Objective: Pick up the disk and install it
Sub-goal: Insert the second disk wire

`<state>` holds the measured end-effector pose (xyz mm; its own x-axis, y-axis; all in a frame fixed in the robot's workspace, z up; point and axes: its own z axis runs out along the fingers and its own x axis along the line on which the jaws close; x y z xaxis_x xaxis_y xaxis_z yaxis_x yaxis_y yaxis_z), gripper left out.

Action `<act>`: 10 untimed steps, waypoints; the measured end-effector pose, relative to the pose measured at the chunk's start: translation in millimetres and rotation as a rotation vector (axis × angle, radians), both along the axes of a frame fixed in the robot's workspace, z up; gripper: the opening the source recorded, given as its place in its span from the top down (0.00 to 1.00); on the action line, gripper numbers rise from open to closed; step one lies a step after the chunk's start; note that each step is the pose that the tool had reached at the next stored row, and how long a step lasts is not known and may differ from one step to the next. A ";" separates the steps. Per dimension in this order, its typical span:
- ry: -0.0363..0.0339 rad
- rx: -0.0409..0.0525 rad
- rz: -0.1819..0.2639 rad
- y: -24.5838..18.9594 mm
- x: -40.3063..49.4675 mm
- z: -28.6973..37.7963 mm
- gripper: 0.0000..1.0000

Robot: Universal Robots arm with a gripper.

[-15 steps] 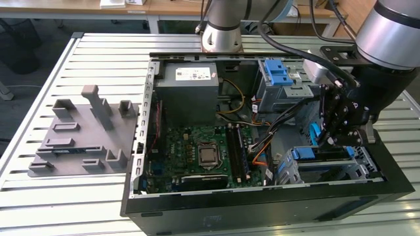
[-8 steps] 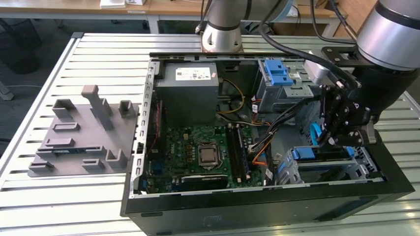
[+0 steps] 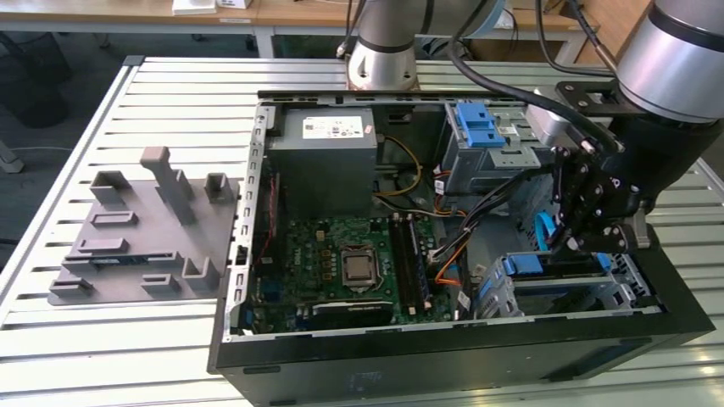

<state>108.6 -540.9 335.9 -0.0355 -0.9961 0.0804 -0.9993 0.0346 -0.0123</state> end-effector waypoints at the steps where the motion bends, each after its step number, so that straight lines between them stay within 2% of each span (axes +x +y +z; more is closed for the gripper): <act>1: 0.0000 0.0000 0.000 0.0 0.1 -0.1 0.84; 10: 0.0000 0.0000 0.000 0.0 1.8 -1.3 0.84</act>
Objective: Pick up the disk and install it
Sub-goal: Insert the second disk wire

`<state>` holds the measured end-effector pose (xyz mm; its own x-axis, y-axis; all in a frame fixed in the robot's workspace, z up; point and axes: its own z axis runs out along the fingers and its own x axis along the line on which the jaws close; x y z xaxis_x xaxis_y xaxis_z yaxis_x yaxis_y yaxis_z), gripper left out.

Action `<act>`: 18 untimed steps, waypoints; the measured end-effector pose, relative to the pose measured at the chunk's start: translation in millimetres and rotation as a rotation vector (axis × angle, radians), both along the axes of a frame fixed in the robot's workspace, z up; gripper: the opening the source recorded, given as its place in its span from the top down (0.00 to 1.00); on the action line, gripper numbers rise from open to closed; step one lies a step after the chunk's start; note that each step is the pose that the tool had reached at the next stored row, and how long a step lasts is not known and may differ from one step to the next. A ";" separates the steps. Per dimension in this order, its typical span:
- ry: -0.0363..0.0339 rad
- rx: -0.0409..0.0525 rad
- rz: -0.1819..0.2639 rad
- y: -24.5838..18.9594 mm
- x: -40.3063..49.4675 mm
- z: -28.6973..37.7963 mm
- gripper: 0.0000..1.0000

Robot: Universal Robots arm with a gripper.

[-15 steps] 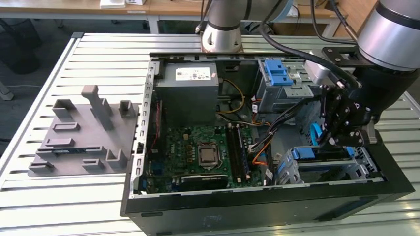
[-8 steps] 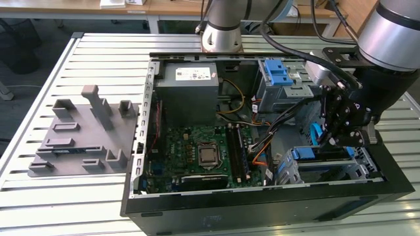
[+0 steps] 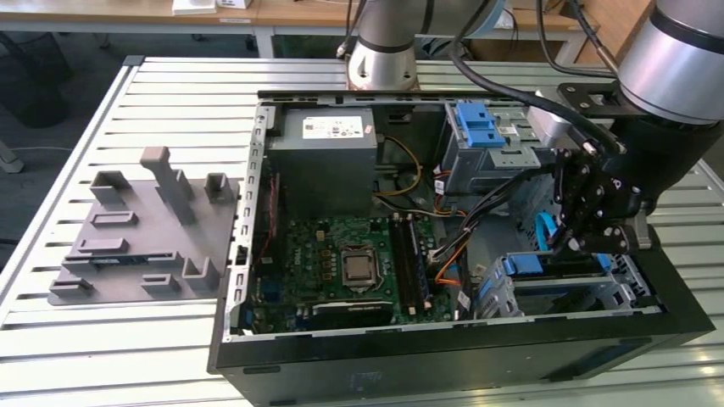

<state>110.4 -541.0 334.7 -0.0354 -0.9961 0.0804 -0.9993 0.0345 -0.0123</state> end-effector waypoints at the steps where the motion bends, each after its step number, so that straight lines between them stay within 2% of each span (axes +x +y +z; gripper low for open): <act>1: 0.0000 0.0000 0.000 0.0 0.2 -0.1 0.84; 18: 0.0001 -0.0003 0.000 0.0 2.1 -5.0 0.84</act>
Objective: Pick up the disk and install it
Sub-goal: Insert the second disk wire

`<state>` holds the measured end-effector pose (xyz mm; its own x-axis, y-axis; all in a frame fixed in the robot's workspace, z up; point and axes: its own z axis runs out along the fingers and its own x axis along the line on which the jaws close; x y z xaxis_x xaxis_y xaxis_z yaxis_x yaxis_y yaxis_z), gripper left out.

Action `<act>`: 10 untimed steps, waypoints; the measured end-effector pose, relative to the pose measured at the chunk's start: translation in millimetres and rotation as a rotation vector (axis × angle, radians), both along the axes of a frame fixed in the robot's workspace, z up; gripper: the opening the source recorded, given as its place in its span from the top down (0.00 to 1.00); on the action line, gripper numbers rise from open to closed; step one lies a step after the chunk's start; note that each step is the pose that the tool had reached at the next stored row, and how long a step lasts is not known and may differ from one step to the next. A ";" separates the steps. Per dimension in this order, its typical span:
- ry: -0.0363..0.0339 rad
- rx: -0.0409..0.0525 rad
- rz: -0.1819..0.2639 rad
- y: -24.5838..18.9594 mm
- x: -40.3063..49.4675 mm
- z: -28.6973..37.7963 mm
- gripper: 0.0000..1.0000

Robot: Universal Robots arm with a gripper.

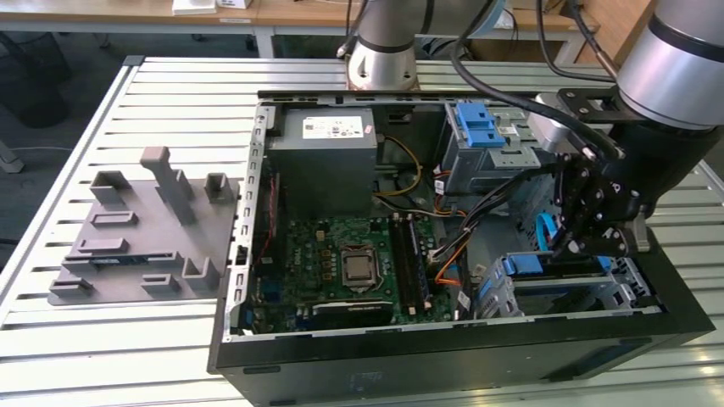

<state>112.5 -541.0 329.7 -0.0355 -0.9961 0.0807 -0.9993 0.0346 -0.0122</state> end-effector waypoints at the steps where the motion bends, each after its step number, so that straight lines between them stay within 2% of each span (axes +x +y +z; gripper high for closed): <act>1: 0.0000 0.0000 0.000 0.0 0.0 -0.2 0.84; 10: 0.0000 0.0003 0.000 0.0 0.0 -1.4 0.84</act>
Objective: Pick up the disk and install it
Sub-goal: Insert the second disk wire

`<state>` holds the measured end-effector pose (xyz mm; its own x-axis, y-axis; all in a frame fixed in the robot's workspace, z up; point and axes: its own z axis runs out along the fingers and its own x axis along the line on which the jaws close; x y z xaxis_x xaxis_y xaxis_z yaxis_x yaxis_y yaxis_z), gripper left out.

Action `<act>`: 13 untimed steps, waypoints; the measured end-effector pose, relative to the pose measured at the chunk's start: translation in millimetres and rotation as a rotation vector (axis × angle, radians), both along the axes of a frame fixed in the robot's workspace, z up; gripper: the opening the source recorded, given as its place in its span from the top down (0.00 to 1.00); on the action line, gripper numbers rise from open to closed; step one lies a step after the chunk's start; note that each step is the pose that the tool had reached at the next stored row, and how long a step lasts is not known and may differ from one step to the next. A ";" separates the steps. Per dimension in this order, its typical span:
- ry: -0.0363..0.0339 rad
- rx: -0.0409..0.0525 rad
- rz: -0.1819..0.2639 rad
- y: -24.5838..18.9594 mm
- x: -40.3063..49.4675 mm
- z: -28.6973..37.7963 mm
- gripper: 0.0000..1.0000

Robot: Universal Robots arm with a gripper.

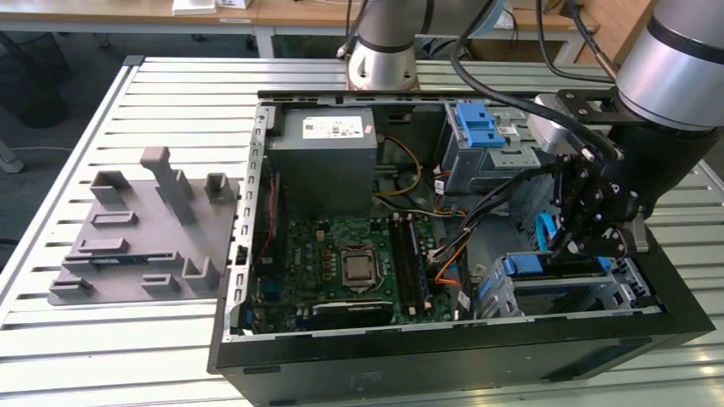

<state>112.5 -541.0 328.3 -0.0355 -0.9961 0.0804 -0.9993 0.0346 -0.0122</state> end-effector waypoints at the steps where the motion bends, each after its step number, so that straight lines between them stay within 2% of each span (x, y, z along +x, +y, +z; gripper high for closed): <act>1: 0.0000 0.0000 0.000 0.0 0.0 0.0 0.84; 6: 0.0000 0.0004 0.000 0.0 0.0 -0.2 0.83; 7: 0.0000 0.0004 0.000 0.0 0.0 -0.3 0.77; 13: 0.0000 0.0000 0.000 0.0 0.0 -0.1 0.77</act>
